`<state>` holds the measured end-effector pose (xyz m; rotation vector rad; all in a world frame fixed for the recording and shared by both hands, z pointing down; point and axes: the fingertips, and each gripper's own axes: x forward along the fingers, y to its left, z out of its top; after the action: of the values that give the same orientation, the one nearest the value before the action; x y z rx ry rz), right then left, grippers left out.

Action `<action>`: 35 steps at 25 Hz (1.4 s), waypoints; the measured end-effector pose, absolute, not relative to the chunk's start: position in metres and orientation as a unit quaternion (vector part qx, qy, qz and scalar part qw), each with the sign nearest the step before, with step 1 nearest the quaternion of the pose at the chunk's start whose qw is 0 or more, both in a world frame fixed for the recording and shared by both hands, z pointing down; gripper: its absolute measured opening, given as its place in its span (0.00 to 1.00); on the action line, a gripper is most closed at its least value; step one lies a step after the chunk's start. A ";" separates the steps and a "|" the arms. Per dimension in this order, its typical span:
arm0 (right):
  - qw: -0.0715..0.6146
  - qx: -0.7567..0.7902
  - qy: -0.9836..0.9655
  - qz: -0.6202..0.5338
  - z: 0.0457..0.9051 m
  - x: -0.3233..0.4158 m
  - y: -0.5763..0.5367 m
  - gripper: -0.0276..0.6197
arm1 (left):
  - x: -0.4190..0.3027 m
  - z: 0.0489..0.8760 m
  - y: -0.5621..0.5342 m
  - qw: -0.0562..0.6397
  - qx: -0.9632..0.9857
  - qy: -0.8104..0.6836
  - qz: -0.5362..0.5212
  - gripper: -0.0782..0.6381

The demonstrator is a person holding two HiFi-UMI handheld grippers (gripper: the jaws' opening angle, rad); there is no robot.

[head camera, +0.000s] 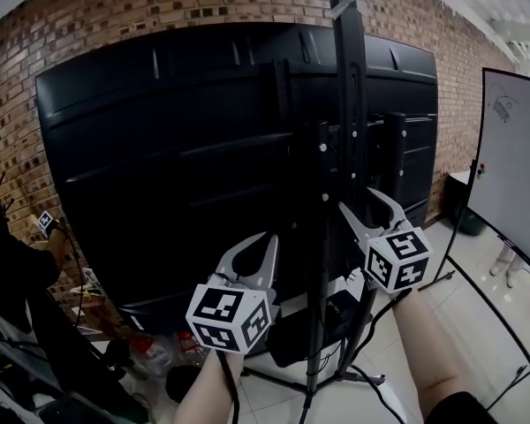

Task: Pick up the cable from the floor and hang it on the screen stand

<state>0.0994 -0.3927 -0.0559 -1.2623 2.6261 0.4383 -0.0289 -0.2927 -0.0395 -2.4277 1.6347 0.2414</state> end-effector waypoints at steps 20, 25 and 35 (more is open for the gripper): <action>0.145 -0.426 0.892 0.040 0.112 0.115 -0.297 0.08 | -0.036 0.114 -0.243 -0.010 -0.842 0.539 0.041 0.12; 0.130 -0.411 0.902 0.004 0.148 0.108 -0.278 0.05 | -0.042 0.167 -0.228 -0.052 -0.839 0.541 0.020 0.12; 0.083 -0.371 0.925 0.020 0.181 0.075 -0.234 0.05 | -0.043 0.211 -0.206 -0.106 -0.837 0.536 0.011 0.12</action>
<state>0.0754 -0.2340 0.1807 -1.1088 2.7611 0.0587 -0.0430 -0.2064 0.2107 -2.8252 1.8084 0.0378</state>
